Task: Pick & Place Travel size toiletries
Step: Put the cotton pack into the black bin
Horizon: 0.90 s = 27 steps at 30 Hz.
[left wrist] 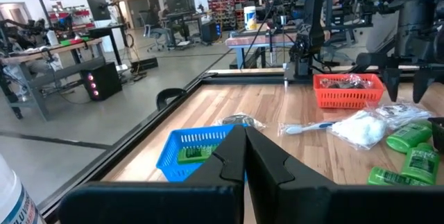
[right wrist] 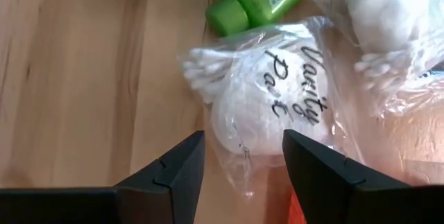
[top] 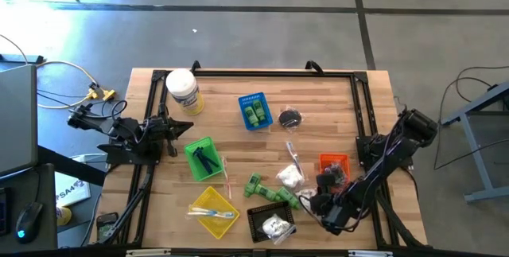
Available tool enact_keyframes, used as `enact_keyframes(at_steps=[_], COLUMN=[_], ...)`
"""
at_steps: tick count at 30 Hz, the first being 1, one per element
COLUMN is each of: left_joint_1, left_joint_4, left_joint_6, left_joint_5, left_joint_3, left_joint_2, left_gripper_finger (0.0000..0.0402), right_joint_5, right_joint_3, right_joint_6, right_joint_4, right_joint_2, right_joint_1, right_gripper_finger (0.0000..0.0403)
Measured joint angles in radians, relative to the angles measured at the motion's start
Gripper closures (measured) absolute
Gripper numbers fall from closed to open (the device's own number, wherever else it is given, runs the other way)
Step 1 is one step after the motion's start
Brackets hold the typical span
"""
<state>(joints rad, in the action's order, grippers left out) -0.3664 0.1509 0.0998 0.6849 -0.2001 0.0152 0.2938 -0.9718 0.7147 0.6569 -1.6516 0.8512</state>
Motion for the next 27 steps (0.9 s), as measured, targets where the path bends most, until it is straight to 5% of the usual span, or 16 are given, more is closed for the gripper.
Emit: enact_keyframes(at_steps=[8,17,27], left_joint_1=[0.000,0.000,0.000], left_joint_4=[0.000,0.001,0.001], left_joint_6=[0.007,0.027,0.027], left_joint_5=[0.000,0.000,0.000], left_joint_3=[0.000,0.000,0.000], left_joint_2=[0.000,0.000,0.000], left_gripper_finger=[0.0402,0.0402,0.0401], right_joint_5=[-0.035,-0.039,-0.035], right_joint_3=[0.000,0.000,0.000], right_joint_6=[0.031,0.015,-0.020], right_joint_4=[0.040,0.034,-0.028], right_joint_2=[0.000,-0.009,-0.031], right_joint_1=[0.000,0.000,-0.002], right_gripper_finger=[0.0223,0.0327,0.0387])
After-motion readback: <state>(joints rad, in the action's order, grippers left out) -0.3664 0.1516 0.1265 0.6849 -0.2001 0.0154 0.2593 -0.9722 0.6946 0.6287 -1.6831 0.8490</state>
